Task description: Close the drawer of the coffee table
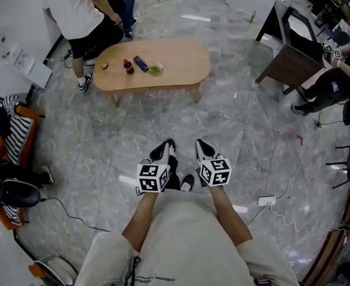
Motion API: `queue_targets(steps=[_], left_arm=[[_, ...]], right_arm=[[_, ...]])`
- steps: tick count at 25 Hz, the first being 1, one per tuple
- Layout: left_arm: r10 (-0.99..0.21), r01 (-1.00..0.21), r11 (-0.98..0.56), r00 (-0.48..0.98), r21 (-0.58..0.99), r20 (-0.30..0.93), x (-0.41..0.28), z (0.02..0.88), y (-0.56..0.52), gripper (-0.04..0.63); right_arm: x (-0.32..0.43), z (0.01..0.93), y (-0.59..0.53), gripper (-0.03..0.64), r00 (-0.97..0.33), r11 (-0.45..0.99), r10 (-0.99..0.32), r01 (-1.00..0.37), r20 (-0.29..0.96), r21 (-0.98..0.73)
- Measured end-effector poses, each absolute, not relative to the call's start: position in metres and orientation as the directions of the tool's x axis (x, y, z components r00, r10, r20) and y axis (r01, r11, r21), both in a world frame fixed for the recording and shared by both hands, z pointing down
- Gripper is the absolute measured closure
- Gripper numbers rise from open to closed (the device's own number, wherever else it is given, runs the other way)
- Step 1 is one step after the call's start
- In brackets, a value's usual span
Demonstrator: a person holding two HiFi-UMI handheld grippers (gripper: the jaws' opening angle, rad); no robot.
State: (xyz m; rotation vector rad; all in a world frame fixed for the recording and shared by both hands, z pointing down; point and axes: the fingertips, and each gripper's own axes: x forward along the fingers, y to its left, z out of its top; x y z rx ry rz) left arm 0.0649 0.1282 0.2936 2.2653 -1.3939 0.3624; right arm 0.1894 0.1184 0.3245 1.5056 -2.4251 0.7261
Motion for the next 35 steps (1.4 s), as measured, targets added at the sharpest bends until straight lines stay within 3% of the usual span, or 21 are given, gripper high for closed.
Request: queue_targets(steps=[14,21,35], left_arm=[[-0.785,-0.902,-0.364,0.431,0.232,0.444,0.043,0.289,0.127,0.584],[-0.744,-0.9,-0.38,0.435,0.214,0.507,0.027,0.301,0.112,0.585],[-0.75,-0.89,-0.42,0.45,0.178,0.485,0.011,0.283,-0.052,0.584]], right_arm=[[0.195,0.326,0.092,0.601,-0.421,0.297,-0.824,-0.891,0.38,-0.344],[0.181,0.335,0.076,0.601,-0.423,0.274,-0.82,-0.881,0.385,-0.385],[0.206,0.345,-0.035,0.601,-0.365,0.204,-0.831,-0.902,0.42,-0.38]])
